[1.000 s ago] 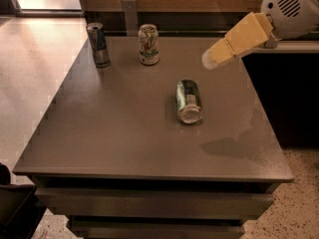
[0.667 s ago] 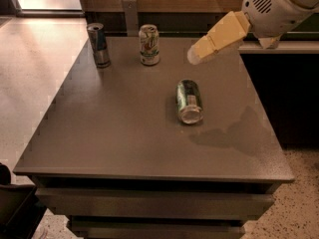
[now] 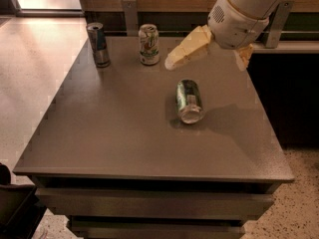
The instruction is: Place green can upright
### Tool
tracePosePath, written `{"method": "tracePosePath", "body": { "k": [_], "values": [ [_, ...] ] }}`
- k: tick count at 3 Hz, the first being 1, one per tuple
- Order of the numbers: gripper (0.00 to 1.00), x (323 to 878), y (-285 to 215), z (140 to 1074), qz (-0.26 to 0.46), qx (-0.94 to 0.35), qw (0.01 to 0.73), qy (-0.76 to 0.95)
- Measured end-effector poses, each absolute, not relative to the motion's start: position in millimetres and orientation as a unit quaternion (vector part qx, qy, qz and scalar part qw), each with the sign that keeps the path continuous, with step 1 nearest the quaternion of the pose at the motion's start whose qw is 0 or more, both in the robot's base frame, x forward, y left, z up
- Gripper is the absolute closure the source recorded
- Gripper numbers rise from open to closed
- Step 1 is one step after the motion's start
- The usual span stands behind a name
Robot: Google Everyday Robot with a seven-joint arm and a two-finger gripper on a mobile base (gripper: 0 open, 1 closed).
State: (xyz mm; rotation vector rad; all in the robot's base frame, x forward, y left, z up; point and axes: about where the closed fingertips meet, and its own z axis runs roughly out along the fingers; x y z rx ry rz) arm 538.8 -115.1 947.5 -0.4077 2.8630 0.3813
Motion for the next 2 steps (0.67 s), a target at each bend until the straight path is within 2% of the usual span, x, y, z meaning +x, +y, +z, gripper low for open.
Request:
{"method": "tracePosePath", "body": {
  "k": [1, 2],
  "values": [
    [0.0, 542.0, -107.1, 927.0, 0.116, -0.103, 0.046, 0.987],
    [0.0, 542.1, -107.0, 927.0, 0.116, -0.103, 0.047, 0.987]
  ]
}}
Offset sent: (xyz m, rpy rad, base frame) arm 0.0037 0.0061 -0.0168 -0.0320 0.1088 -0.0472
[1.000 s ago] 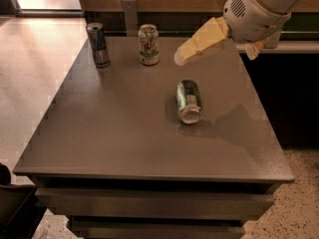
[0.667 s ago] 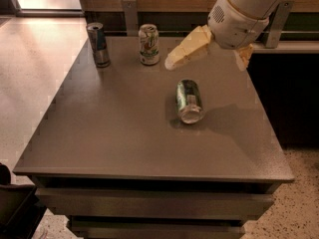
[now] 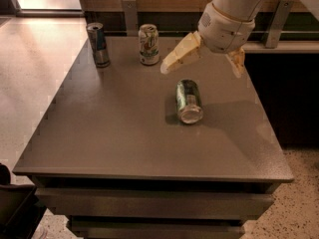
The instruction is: Place green can upright
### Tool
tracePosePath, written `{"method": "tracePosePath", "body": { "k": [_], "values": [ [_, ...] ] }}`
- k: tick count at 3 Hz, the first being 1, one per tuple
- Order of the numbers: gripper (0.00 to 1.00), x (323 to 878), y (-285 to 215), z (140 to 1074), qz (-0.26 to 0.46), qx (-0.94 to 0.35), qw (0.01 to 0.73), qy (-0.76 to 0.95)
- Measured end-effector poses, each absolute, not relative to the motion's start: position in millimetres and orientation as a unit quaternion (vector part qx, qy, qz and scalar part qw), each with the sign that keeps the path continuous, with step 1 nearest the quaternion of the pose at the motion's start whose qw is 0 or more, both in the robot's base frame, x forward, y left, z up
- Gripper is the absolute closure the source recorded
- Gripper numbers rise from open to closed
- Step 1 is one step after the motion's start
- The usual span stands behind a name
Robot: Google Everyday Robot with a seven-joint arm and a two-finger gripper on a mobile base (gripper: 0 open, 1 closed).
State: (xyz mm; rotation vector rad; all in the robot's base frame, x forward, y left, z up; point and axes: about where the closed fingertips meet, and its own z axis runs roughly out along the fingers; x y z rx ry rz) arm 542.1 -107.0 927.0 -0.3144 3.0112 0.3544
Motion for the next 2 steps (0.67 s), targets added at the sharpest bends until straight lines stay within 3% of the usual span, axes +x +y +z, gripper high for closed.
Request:
{"method": "tracePosePath", "body": {
  "k": [2],
  "values": [
    [0.0, 552.4, -93.3, 912.3, 0.04, -0.069, 0.065, 0.995]
  ]
}}
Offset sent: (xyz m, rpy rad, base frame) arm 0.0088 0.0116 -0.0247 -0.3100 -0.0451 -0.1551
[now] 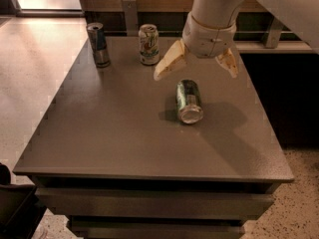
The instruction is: Place green can upright
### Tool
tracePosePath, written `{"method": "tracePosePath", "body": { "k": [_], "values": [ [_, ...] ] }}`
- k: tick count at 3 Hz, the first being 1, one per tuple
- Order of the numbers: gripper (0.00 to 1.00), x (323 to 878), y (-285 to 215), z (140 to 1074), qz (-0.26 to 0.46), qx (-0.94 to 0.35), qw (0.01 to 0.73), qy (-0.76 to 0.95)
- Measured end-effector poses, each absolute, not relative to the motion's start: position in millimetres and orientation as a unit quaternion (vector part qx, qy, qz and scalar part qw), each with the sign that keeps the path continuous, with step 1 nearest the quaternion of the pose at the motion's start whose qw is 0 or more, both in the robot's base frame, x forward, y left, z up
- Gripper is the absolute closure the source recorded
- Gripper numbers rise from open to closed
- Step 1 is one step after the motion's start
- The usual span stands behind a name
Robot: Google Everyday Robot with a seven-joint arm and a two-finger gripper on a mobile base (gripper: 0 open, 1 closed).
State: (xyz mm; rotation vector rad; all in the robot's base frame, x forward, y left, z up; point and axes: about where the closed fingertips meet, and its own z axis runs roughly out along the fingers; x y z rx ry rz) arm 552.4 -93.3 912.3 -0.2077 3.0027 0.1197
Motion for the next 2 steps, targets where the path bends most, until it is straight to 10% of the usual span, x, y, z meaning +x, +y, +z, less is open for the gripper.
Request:
{"method": "tracePosePath", "body": {
  "k": [2],
  "values": [
    [0.0, 561.3, -90.7, 898.8, -0.036, -0.048, 0.066, 0.996]
  ]
}}
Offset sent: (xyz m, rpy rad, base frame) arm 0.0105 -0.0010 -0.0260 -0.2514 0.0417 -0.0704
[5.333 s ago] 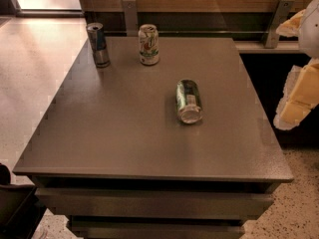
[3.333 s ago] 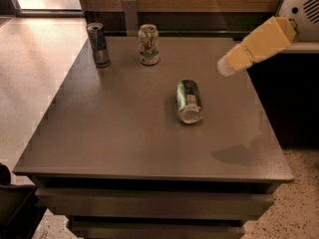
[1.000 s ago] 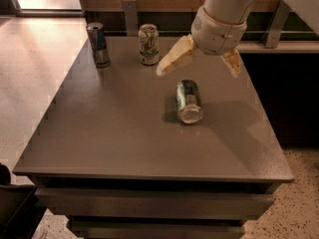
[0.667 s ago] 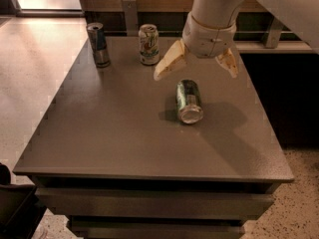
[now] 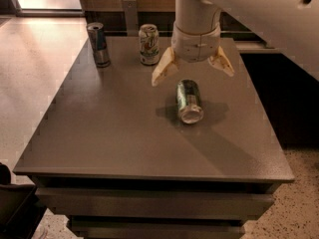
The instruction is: Place green can upright
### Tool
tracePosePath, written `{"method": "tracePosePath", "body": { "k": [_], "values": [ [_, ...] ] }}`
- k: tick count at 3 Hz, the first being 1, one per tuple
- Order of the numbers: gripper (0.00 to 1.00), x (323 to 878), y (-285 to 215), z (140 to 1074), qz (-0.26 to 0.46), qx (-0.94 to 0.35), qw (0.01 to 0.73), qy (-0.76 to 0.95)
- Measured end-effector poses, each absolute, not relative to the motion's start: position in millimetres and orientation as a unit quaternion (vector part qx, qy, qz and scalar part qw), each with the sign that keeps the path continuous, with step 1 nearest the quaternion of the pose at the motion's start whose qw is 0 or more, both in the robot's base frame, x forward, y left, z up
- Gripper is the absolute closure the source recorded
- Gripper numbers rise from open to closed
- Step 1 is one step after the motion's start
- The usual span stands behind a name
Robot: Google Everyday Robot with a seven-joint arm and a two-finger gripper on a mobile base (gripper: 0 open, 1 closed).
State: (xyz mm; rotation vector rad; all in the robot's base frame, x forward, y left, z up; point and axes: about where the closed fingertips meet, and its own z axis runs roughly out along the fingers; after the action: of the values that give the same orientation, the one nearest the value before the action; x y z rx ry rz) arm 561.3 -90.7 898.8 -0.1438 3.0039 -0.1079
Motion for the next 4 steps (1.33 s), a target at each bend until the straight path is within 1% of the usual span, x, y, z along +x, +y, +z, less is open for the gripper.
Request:
{"method": "tracePosePath", "body": {
  "k": [1, 4],
  "values": [
    [0.0, 570, -94, 891, -0.046, -0.041, 0.055, 0.997],
    [0.0, 576, -103, 877, 0.009, -0.031, 0.016, 0.999]
  ]
}}
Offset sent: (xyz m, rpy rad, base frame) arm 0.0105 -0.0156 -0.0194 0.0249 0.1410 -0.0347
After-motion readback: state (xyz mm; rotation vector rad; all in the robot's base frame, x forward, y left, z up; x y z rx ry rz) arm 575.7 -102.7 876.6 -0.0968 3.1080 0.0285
